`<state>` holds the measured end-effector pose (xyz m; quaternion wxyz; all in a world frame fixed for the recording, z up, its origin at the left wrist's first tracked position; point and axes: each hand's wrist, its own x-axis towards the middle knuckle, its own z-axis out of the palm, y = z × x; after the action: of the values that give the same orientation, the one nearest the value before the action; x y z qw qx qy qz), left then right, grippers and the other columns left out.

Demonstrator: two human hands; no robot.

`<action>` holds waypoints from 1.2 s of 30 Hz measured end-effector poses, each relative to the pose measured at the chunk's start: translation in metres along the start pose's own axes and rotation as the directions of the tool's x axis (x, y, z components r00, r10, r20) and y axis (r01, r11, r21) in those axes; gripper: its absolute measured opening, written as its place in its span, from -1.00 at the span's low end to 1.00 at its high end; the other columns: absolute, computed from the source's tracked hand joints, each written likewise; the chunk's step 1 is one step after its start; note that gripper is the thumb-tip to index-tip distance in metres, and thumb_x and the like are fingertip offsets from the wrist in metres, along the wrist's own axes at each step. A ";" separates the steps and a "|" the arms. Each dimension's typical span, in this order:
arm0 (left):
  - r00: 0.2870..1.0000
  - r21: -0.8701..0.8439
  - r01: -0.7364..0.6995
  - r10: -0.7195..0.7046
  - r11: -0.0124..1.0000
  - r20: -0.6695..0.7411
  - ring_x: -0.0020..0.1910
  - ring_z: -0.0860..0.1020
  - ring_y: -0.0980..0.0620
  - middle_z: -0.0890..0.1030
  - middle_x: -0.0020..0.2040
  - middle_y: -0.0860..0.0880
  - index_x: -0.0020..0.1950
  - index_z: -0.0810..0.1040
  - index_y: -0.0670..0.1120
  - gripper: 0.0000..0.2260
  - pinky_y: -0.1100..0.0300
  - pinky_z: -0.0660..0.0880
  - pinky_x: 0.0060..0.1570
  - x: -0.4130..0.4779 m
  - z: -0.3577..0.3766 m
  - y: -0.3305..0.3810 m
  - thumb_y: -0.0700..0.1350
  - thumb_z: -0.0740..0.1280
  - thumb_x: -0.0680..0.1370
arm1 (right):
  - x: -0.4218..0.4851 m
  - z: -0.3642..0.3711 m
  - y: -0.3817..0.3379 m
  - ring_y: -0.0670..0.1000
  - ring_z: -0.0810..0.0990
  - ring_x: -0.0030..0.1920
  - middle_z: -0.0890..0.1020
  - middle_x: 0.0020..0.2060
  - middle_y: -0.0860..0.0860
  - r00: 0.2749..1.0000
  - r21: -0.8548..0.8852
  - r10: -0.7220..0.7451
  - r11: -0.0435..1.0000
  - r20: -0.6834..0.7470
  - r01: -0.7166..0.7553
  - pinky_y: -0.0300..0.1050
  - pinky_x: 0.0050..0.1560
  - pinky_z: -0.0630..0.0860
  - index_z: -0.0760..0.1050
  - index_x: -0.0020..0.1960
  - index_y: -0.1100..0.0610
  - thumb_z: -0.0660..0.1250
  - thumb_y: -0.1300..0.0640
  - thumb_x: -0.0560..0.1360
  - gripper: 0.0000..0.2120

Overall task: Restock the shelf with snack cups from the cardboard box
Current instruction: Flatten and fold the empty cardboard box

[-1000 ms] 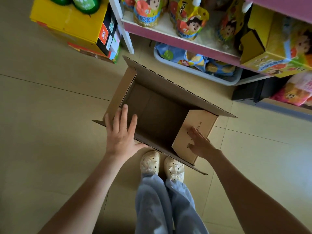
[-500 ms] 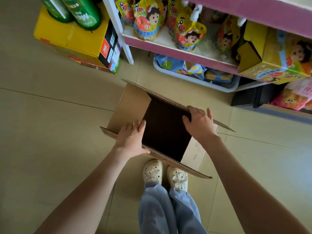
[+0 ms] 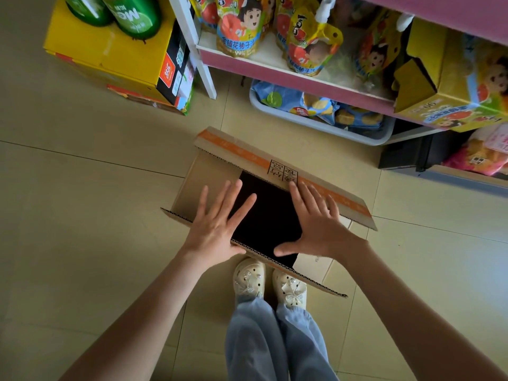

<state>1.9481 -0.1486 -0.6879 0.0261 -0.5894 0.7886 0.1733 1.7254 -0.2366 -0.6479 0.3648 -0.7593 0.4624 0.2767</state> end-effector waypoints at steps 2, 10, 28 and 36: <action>0.999 0.014 -0.014 0.014 1.000 0.053 0.52 -0.13 -0.17 -0.19 0.54 -0.17 0.55 -0.13 -0.02 0.29 -0.29 -0.16 0.41 0.005 -0.003 -0.003 0.34 0.53 0.04 | -0.001 0.012 -0.004 0.04 -0.45 0.45 -0.45 0.45 -0.01 0.999 -0.061 -0.004 0.998 0.039 0.006 0.22 0.46 -0.30 -0.59 0.40 -0.03 0.31 -0.54 0.10 0.35; 0.911 0.178 0.105 -0.167 0.978 0.378 0.52 0.03 -0.10 0.10 0.53 -0.15 0.54 -0.01 -0.11 -0.07 -0.15 -0.25 0.46 0.048 0.002 0.000 0.40 0.25 0.39 | 0.000 0.081 0.007 0.08 -0.20 0.53 -0.20 0.53 0.01 1.000 0.034 0.016 0.999 -0.014 -0.016 0.17 0.50 -0.06 -0.17 0.55 0.10 0.28 -0.11 0.51 -0.15; 0.459 -0.504 0.826 -0.820 0.253 0.342 0.45 -0.33 -0.29 -0.50 0.44 -0.09 0.46 -0.33 0.27 -0.32 -0.41 0.03 0.34 0.023 0.068 0.086 0.26 0.10 0.55 | 0.061 0.045 0.062 0.20 -0.08 0.50 -0.30 0.51 0.05 0.986 -0.230 0.111 0.963 -0.127 -0.139 0.43 0.39 -0.06 -0.55 0.39 -0.20 -0.14 -0.60 0.23 -0.03; 0.512 -0.472 0.814 -0.803 0.340 0.304 0.45 -0.31 -0.30 -0.44 0.47 -0.07 0.49 -0.26 0.23 -0.04 -0.44 -0.03 0.29 0.026 0.091 0.104 0.53 0.17 0.27 | 0.075 0.064 0.064 0.28 0.09 0.47 -0.12 0.53 0.18 0.967 -0.352 -0.037 0.934 -0.251 -0.055 0.44 0.33 0.11 -0.30 0.48 -0.21 0.04 -0.51 0.28 -0.07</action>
<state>1.8276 -0.1199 -0.7541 -0.0592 -0.8781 0.3032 0.3655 1.6937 -0.2422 -0.7605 0.1580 -0.8396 0.4510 0.2582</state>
